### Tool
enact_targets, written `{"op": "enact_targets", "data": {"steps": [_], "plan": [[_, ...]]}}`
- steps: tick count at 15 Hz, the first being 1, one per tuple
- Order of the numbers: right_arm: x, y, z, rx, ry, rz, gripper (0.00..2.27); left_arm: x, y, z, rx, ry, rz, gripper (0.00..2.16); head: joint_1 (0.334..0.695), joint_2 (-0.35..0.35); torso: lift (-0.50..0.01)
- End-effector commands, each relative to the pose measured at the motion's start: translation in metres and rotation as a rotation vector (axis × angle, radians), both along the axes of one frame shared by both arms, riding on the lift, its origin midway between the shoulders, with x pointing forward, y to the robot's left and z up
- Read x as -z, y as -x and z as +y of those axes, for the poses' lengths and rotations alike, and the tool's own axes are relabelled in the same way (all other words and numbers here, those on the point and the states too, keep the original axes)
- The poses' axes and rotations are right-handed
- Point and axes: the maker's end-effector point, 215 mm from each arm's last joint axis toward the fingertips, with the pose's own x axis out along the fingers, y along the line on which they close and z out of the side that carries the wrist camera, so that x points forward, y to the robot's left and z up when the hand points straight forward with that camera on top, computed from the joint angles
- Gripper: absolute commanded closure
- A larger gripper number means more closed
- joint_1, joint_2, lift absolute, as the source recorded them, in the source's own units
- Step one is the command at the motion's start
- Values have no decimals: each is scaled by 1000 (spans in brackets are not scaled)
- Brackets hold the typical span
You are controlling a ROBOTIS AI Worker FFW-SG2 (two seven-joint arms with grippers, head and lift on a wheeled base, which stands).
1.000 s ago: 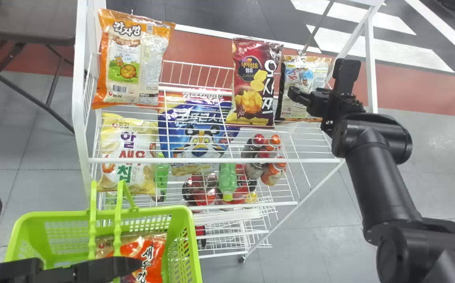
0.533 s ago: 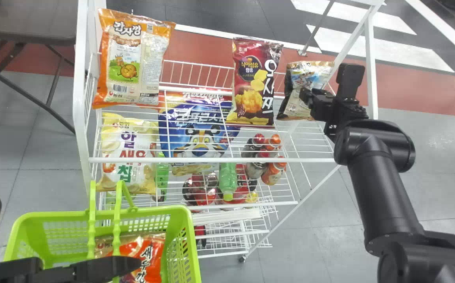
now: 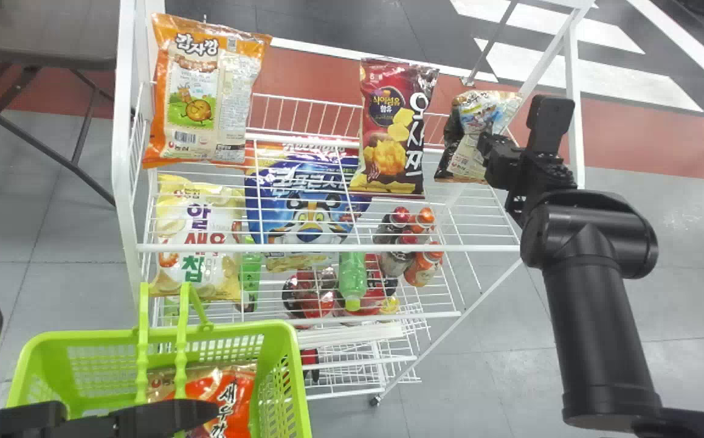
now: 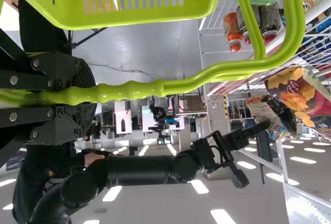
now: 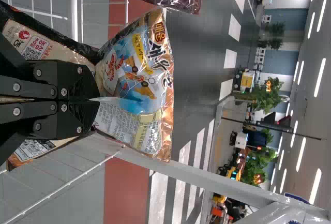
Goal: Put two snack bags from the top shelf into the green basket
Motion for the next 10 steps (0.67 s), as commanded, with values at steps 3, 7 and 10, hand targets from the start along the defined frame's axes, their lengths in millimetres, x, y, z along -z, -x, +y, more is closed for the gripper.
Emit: {"op": "enact_targets", "data": {"steps": [3,7,10], "plan": [[2,35,13,22,-16,102,2246,0,0,3,-4,2,4,2145,695,-350,-1],[-14,61,39,14,-34,160,2243,-1,-1,3,-7,5,4,2145,695,-350,-1],[-22,96,84,-57,-58,212,2246,0,0,4,-11,9,9,2145,695,-350,-1]]}}
